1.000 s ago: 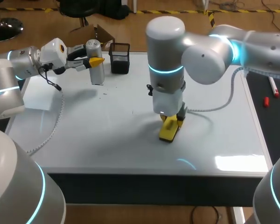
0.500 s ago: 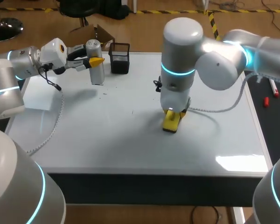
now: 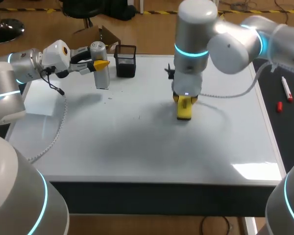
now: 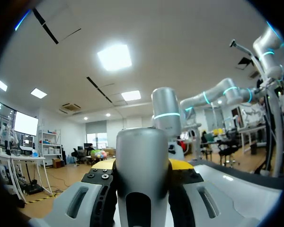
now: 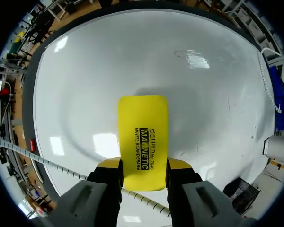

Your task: Pick up the inspection probe, press it on each red-marked spot on the whiteboard one by one, put down the probe, pick up the eraser, and wipe off all the red marks.

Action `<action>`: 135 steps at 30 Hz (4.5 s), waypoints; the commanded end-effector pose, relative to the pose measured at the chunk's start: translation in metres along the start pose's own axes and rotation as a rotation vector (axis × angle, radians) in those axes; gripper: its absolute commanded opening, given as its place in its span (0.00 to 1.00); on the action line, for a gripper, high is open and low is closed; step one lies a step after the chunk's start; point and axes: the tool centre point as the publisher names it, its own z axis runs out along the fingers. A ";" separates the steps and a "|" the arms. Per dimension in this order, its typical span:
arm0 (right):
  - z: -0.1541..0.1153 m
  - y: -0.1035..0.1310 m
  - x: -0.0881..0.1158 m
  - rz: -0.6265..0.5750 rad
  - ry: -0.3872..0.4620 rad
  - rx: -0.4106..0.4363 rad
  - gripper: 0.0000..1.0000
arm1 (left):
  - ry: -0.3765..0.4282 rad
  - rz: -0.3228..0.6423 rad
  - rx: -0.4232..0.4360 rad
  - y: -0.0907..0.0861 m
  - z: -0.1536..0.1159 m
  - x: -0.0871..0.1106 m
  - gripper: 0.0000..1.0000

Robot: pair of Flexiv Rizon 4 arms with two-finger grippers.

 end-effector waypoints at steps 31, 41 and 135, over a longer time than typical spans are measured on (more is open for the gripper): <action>-0.025 -0.176 -0.070 -0.169 0.003 -0.114 0.00 | -0.004 0.002 -0.002 -0.002 0.001 0.001 0.00; -0.007 -0.184 -0.104 -0.143 -0.029 -0.124 0.00 | -0.004 0.002 -0.002 -0.002 0.001 0.001 0.00; -0.150 -0.191 0.054 0.736 -0.464 -0.218 1.00 | -0.004 0.002 -0.002 -0.002 0.001 0.001 0.00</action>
